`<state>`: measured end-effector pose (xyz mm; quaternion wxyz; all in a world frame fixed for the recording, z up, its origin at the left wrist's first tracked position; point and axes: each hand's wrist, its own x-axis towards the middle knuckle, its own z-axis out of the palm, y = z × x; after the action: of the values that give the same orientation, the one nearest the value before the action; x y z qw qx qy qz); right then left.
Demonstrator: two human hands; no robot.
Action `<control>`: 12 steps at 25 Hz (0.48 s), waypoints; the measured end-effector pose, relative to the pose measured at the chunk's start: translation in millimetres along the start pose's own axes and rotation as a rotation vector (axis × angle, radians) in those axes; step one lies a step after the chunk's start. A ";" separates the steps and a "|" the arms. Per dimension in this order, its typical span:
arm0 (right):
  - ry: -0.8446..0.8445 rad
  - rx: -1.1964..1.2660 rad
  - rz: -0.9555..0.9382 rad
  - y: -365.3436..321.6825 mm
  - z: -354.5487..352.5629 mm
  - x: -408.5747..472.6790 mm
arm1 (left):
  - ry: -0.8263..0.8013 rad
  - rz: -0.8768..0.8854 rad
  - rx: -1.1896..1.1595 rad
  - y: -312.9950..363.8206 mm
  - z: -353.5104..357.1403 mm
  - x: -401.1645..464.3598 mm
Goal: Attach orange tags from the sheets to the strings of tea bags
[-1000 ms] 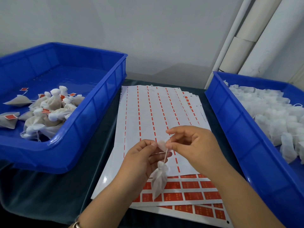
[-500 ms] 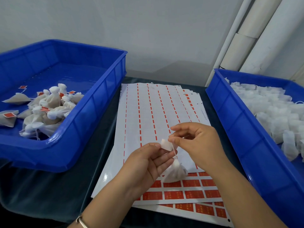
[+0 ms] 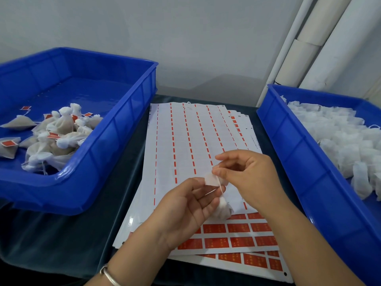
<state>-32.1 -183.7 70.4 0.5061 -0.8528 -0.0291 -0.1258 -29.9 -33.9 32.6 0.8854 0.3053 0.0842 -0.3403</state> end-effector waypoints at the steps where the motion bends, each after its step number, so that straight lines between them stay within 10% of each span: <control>1: -0.003 0.011 0.001 -0.5 -0.1 0.0 | -0.004 -0.004 0.000 0.4 0.0 0.1; 12: -0.026 -0.023 -0.021 -11.4 -6.1 2.1 | -0.040 0.028 0.124 -0.8 3.5 3.9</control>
<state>-33.2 -183.6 83.5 0.4944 -0.8598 -0.0432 -0.1202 -27.7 -38.6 33.6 0.8710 0.3538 0.0407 -0.3385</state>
